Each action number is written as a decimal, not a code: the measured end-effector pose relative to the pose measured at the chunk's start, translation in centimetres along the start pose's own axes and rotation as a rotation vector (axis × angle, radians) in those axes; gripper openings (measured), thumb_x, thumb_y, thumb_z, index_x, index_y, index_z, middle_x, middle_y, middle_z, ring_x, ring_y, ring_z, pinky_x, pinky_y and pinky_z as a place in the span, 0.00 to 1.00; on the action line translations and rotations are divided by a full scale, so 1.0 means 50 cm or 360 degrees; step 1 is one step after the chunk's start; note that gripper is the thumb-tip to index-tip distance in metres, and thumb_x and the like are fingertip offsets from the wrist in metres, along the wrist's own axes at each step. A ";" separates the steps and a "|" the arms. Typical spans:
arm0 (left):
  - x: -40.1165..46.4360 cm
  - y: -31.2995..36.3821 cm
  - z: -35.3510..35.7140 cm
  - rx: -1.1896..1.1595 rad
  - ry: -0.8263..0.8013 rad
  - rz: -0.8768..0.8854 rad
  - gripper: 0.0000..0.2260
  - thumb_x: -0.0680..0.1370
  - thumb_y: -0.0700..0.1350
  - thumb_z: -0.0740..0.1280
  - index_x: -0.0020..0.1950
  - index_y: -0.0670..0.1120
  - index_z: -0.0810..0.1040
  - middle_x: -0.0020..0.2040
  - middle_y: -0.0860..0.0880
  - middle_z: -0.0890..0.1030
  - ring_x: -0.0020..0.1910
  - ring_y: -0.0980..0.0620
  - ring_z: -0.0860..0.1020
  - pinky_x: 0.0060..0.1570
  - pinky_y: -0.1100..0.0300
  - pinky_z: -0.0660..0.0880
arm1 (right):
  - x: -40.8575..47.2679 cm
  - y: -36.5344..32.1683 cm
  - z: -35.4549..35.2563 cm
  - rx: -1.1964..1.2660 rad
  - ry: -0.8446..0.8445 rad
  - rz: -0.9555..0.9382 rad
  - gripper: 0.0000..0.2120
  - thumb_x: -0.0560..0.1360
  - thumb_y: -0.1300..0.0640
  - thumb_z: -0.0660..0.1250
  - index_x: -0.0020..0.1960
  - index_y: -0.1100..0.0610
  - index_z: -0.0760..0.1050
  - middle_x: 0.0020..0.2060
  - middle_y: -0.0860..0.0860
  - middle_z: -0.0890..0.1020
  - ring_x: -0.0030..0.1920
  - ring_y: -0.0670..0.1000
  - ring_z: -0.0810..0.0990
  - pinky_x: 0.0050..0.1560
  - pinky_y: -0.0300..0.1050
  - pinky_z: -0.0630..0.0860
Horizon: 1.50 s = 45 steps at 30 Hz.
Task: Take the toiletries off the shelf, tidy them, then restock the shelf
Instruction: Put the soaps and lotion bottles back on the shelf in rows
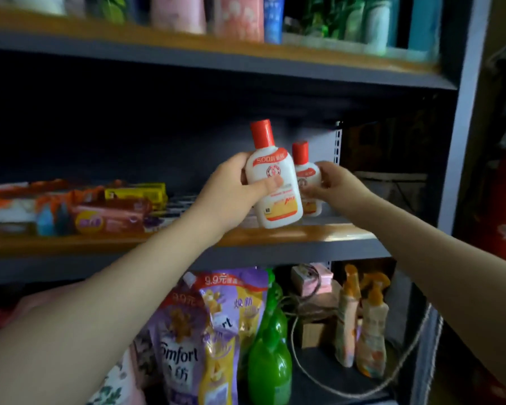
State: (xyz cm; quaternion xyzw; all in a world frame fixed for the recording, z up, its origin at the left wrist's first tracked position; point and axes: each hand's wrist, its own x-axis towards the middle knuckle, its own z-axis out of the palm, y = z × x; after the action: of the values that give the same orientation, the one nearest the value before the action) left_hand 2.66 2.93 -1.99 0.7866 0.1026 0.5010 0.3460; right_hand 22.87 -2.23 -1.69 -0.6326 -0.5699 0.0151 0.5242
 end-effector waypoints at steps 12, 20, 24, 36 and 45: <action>0.121 -0.037 0.048 0.0211 -0.0253 -0.0235 0.10 0.71 0.42 0.73 0.45 0.53 0.74 0.42 0.57 0.80 0.36 0.64 0.79 0.29 0.69 0.75 | 0.048 0.055 -0.003 0.0001 -0.0195 0.0231 0.17 0.73 0.63 0.69 0.60 0.56 0.71 0.40 0.47 0.78 0.39 0.47 0.80 0.34 0.37 0.79; 0.131 -0.075 0.075 0.0876 -0.0308 -0.0126 0.09 0.70 0.47 0.74 0.45 0.52 0.75 0.43 0.56 0.78 0.38 0.63 0.75 0.33 0.68 0.71 | 0.054 0.064 0.000 -0.0051 -0.0299 0.0173 0.11 0.75 0.61 0.66 0.57 0.60 0.72 0.44 0.55 0.82 0.42 0.54 0.83 0.45 0.49 0.82; 0.130 -0.085 0.068 0.1136 -0.0221 0.0010 0.14 0.69 0.50 0.74 0.50 0.50 0.76 0.47 0.54 0.77 0.40 0.60 0.75 0.36 0.66 0.71 | 0.055 0.058 0.008 -0.0266 -0.0364 0.0154 0.07 0.77 0.64 0.61 0.54 0.61 0.74 0.47 0.60 0.83 0.44 0.57 0.83 0.47 0.52 0.81; 0.107 -0.073 0.091 0.1538 -0.0147 0.0116 0.20 0.73 0.55 0.69 0.60 0.48 0.72 0.56 0.50 0.75 0.53 0.49 0.74 0.47 0.55 0.73 | -0.115 0.007 -0.050 -0.0502 0.0336 -0.0405 0.09 0.77 0.63 0.61 0.52 0.52 0.77 0.44 0.39 0.75 0.44 0.39 0.73 0.42 0.29 0.68; -0.090 -0.025 0.078 0.1520 -0.0036 0.0974 0.17 0.70 0.44 0.67 0.56 0.37 0.77 0.49 0.39 0.79 0.47 0.38 0.77 0.43 0.48 0.76 | -0.390 0.054 -0.025 -0.0250 -0.0297 0.0053 0.08 0.76 0.61 0.64 0.49 0.50 0.78 0.43 0.45 0.81 0.45 0.41 0.79 0.46 0.34 0.74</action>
State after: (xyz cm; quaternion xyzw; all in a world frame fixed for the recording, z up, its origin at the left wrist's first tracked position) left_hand 4.10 -0.15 -7.05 0.8550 0.0814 0.4681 -0.2080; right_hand 18.72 -16.85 -14.24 -0.6769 -0.6051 0.0380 0.4173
